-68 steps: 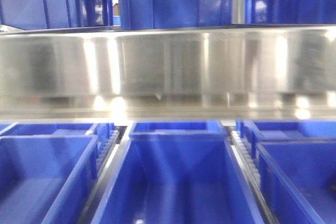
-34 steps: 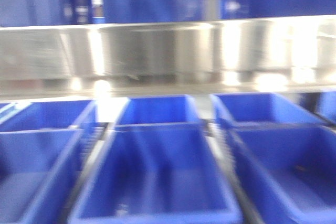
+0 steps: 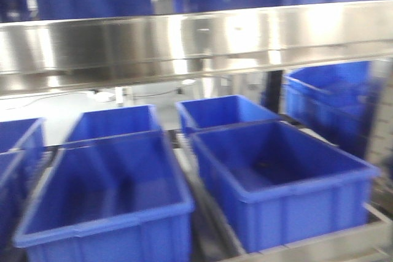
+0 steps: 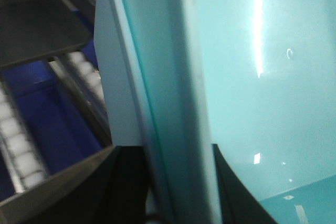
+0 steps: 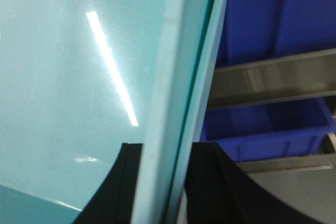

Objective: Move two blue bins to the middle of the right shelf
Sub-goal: 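Back the base away from the shelf and turn, still gripping the bin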

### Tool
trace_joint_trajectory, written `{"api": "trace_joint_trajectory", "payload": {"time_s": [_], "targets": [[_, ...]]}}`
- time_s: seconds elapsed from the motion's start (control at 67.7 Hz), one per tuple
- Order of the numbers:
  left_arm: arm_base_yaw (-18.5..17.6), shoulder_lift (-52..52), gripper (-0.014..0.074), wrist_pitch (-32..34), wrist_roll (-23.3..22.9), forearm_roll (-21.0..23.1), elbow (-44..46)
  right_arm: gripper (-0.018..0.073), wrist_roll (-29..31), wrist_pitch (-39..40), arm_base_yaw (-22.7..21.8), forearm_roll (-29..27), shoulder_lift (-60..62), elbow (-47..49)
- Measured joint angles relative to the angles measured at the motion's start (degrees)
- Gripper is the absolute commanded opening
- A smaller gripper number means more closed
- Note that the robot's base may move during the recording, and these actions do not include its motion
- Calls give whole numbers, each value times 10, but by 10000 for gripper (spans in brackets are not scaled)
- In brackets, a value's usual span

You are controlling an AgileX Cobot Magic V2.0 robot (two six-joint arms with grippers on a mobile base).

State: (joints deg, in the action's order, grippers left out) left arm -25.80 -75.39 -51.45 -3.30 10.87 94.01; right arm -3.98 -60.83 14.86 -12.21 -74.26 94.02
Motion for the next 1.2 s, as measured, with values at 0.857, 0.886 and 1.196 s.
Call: {"api": "trace_joint_trajectory", "payload": {"time_s": [0.857,0.886,1.196], "targets": [[0,0,-111,3,1,0,0,-154,0,0,0,0,0,0],[0,0,-111,3,1,0,0,-154,0,0,0,0,0,0],[0,0,-111,4,1,0,0,-154,0,0,0,0,0,0]]}}
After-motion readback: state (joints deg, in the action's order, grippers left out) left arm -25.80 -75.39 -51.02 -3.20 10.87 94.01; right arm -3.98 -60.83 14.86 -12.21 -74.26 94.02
